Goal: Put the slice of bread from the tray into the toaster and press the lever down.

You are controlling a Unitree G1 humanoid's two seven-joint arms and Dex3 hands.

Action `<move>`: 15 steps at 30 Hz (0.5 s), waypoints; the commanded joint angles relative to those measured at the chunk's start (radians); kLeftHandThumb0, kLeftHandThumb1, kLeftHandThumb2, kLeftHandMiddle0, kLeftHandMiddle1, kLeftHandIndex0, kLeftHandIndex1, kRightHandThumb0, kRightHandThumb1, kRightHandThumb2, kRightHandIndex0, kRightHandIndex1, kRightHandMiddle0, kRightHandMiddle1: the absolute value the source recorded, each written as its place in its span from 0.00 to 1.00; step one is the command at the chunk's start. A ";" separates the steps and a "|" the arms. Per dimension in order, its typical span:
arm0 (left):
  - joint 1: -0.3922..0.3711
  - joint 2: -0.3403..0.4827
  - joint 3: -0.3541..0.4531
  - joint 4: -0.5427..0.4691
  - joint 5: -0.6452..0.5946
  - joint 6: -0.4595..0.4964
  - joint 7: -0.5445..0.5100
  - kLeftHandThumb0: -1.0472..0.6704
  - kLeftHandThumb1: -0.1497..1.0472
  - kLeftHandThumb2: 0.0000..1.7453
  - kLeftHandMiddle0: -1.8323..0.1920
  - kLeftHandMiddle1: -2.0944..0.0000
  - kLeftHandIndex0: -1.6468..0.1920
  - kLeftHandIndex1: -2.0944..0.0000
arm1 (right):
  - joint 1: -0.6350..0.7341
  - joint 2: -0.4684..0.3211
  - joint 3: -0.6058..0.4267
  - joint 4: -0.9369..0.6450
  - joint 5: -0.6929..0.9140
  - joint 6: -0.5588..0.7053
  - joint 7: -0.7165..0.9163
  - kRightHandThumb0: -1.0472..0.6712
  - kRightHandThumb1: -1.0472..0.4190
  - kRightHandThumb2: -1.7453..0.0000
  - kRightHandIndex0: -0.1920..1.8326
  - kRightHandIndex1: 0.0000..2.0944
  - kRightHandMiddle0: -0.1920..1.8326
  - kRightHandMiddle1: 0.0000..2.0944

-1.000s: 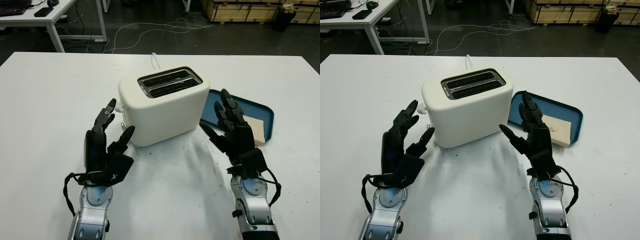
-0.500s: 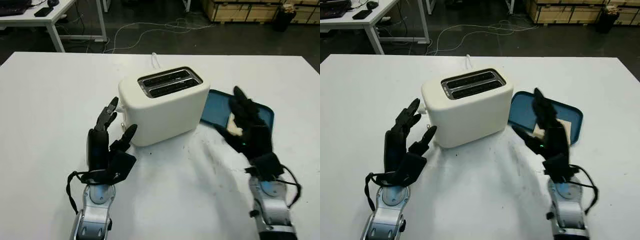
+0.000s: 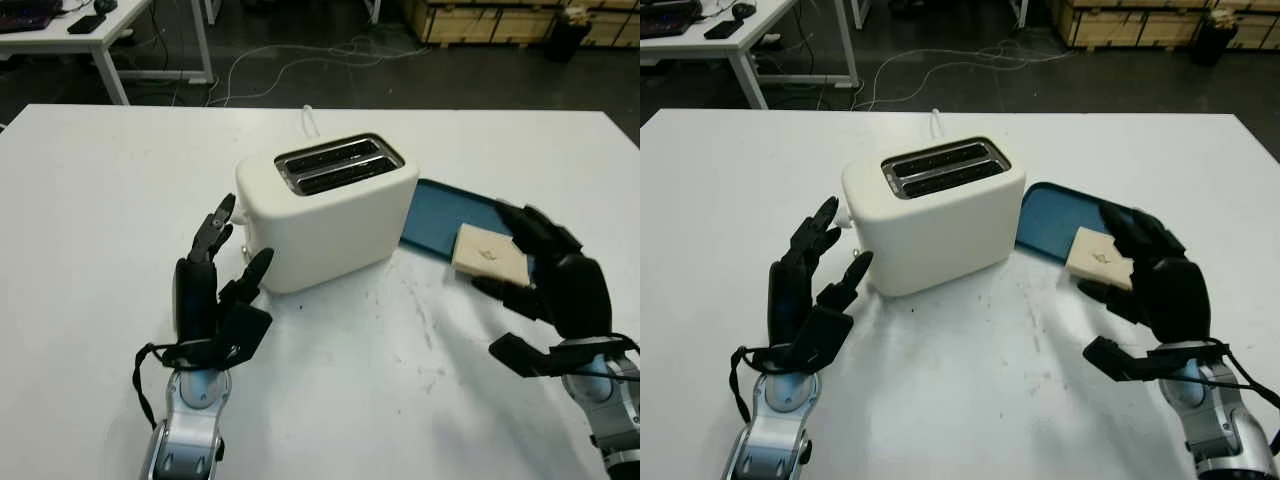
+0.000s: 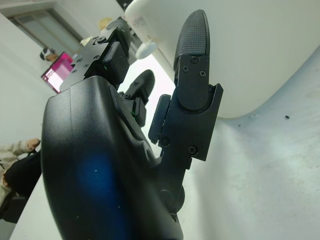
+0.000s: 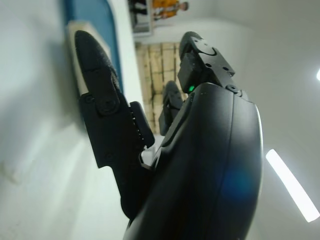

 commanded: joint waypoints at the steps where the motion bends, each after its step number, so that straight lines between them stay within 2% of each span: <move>1: -0.003 -0.001 0.004 -0.002 -0.004 -0.019 0.006 0.23 0.89 0.19 0.75 0.76 0.67 1.00 | -0.040 -0.026 0.043 0.068 -0.046 0.039 -0.042 0.28 0.20 1.00 0.26 0.01 0.28 0.01; 8: 0.011 0.004 0.005 -0.025 0.012 -0.010 0.006 0.24 0.89 0.19 0.76 0.75 0.67 1.00 | -0.169 -0.060 0.199 0.304 -0.118 0.120 -0.112 0.27 0.18 0.99 0.24 0.00 0.26 0.00; 15: 0.017 0.009 0.005 -0.021 0.021 -0.026 0.017 0.24 0.89 0.19 0.75 0.74 0.66 0.99 | -0.271 -0.078 0.320 0.458 -0.133 0.162 -0.150 0.26 0.17 1.00 0.23 0.00 0.24 0.00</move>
